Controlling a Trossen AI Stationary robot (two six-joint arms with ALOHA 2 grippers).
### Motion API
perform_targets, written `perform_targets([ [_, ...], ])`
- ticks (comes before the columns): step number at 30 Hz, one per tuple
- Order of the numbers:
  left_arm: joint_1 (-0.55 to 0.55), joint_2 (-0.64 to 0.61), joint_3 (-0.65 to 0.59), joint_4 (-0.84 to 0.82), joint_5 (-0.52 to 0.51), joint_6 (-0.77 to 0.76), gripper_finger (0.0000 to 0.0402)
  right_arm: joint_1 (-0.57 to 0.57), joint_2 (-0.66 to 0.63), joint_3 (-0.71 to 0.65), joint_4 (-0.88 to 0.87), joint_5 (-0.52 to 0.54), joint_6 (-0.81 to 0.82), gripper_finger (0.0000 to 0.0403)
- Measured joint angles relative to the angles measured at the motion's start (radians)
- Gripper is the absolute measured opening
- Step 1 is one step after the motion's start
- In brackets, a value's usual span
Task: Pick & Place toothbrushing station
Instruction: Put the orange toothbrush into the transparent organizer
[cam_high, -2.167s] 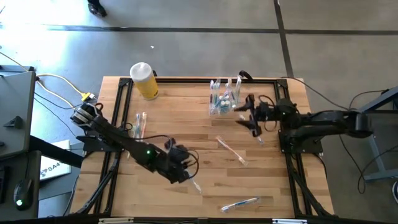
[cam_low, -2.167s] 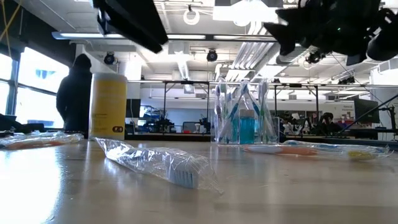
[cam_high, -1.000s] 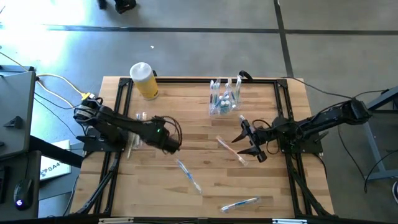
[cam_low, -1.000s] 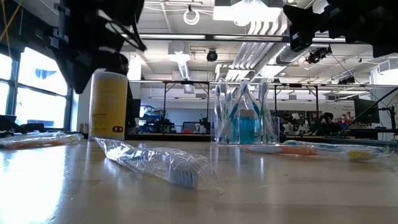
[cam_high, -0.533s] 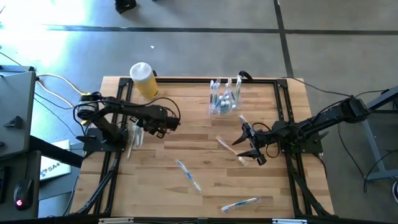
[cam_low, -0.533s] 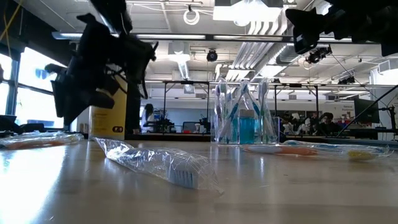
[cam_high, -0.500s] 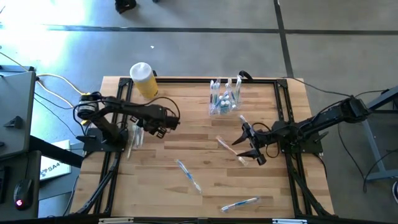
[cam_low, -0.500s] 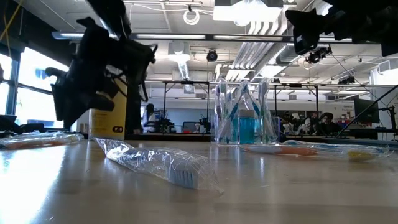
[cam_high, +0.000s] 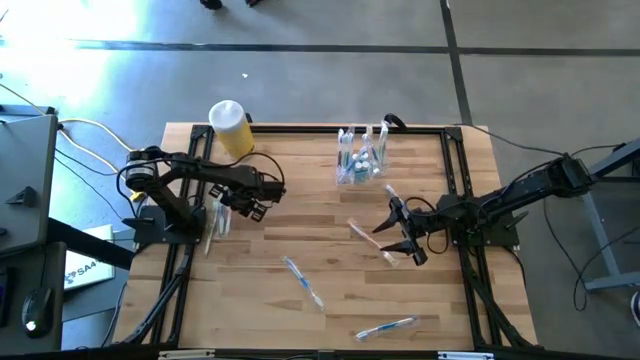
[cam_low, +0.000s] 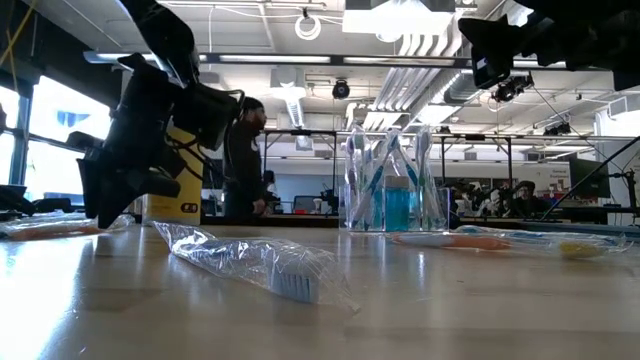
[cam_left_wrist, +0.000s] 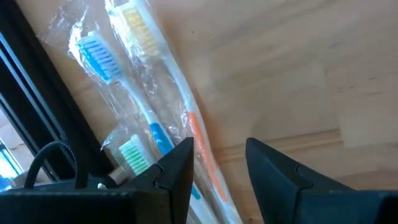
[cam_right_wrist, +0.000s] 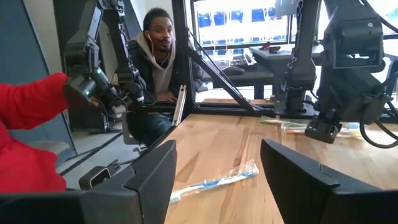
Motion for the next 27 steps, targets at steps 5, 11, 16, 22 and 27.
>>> perform_targets([
  [5,0.018,0.000,0.000,-0.001,-0.010,0.000,0.0140,0.000,0.000,0.000,-0.001,0.000,0.026,0.0226],
  [11,0.069,0.000,0.000,0.001,-0.014,-0.016,0.0140,0.000,0.000,0.000,-0.022,-0.003,0.052,0.0226],
  [16,0.107,0.000,-0.003,0.031,0.034,-0.017,0.0140,0.000,0.000,0.000,-0.040,-0.003,0.069,0.0226],
  [22,0.158,-0.005,-0.079,0.091,0.075,-0.026,0.0140,0.000,0.000,0.000,-0.050,-0.003,0.075,0.0226],
  [27,0.162,-0.006,-0.119,0.134,0.090,-0.021,0.0140,0.000,0.000,0.000,-0.051,-0.003,0.075,0.0226],
])
